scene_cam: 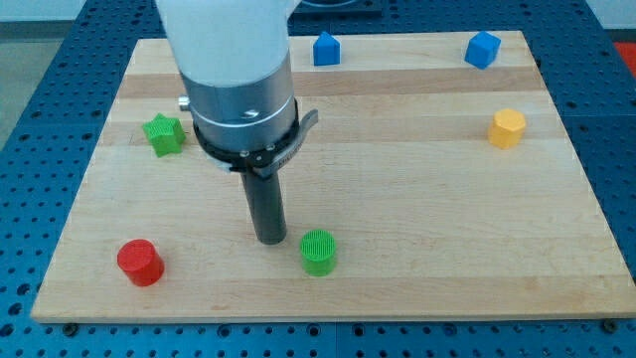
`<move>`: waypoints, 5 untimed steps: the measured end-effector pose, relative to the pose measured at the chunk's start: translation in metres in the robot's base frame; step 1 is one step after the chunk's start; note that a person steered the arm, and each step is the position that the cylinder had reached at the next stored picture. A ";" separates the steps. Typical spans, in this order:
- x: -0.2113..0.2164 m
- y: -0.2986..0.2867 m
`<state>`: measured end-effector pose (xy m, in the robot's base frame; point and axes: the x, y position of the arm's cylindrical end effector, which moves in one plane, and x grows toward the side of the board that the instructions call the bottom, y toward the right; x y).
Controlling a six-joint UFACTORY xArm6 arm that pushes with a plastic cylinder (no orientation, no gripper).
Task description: Slide the green circle towards bottom center
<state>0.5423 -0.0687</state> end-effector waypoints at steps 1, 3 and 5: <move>0.005 0.000; 0.010 0.017; 0.010 0.029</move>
